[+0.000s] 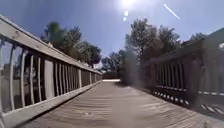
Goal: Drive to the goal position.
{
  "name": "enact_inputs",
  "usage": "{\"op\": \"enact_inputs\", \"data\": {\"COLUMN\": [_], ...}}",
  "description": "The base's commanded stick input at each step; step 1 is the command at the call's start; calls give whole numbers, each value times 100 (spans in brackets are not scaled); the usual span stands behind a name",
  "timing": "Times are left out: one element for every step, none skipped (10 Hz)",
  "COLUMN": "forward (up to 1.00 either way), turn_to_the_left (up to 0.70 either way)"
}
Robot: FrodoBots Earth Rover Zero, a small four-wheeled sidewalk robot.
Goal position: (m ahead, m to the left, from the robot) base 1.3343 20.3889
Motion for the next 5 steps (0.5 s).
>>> {"op": "enact_inputs", "data": {"forward": [45, 45, 45, 45, 45], "turn_to_the_left": [0, 0, 0, 0, 0]}}
